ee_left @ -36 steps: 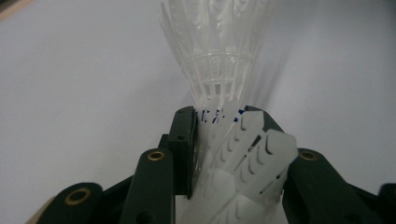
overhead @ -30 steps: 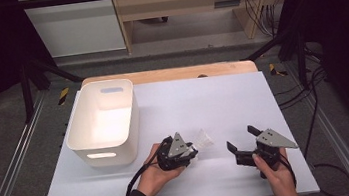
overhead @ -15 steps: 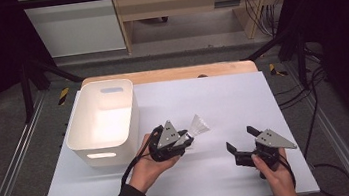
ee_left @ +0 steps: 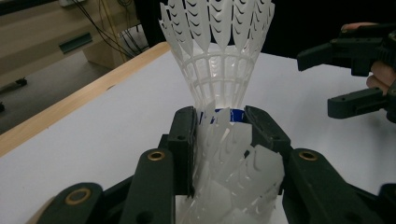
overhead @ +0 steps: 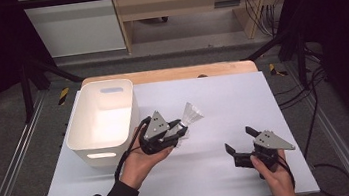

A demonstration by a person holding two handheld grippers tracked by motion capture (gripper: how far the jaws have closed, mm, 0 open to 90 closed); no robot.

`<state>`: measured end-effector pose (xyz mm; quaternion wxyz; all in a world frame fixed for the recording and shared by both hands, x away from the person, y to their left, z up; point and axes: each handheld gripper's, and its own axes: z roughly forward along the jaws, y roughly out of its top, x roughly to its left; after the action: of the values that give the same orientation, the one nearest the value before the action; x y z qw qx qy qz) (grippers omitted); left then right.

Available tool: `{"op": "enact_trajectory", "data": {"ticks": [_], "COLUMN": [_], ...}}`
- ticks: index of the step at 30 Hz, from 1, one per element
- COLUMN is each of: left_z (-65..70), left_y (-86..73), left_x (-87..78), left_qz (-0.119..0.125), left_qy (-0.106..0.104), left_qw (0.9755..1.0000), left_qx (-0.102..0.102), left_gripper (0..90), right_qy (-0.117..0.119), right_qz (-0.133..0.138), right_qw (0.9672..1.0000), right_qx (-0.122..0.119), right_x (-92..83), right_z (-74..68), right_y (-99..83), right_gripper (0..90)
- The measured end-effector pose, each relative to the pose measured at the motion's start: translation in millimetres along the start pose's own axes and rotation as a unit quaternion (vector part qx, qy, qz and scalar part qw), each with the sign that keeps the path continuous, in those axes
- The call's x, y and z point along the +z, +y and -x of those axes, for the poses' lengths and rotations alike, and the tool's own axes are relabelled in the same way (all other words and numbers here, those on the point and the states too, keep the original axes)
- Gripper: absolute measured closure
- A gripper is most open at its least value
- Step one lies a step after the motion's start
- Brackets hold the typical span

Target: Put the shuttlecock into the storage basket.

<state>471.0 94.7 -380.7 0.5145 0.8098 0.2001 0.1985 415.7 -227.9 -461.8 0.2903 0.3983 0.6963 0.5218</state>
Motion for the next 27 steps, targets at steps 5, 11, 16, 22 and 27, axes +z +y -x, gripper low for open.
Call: {"op": "enact_trajectory", "data": {"ticks": [5,11,16,22,27], "left_z": [-4.6,-16.3,-29.3,-46.0,-59.9], "left_y": [13.0,29.1,40.7,48.3,48.3], "left_x": [-9.8,-24.3,-36.3,-46.9,-51.9], "left_qz": [0.012,0.028,0.036,0.04,0.041], "left_qy": [0.004,0.012,0.023,0.037,0.043], "left_qw": [0.9999,0.9995,0.9991,0.9985,0.9981], "left_qx": [0.002,-0.001,-0.003,-0.006,-0.019], "left_gripper": [64.8,64.7,64.8,64.8,64.7], "right_qy": [0.001,0.003,0.003,0.008,0.005], "right_qz": [0.001,0.001,0.002,0.002,0.004], "right_qw": [1.0,1.0,1.0,1.0,1.0], "right_qx": [0.001,-0.001,-0.001,-0.003,-0.001], "right_x": [-0.2,1.2,0.3,0.8,0.3], "right_z": [0.2,0.7,0.3,-2.0,-0.5], "right_y": [0.1,0.0,-0.4,-0.1,-0.5], "right_gripper": [6.0,6.0,6.0,5.9,5.3]}}
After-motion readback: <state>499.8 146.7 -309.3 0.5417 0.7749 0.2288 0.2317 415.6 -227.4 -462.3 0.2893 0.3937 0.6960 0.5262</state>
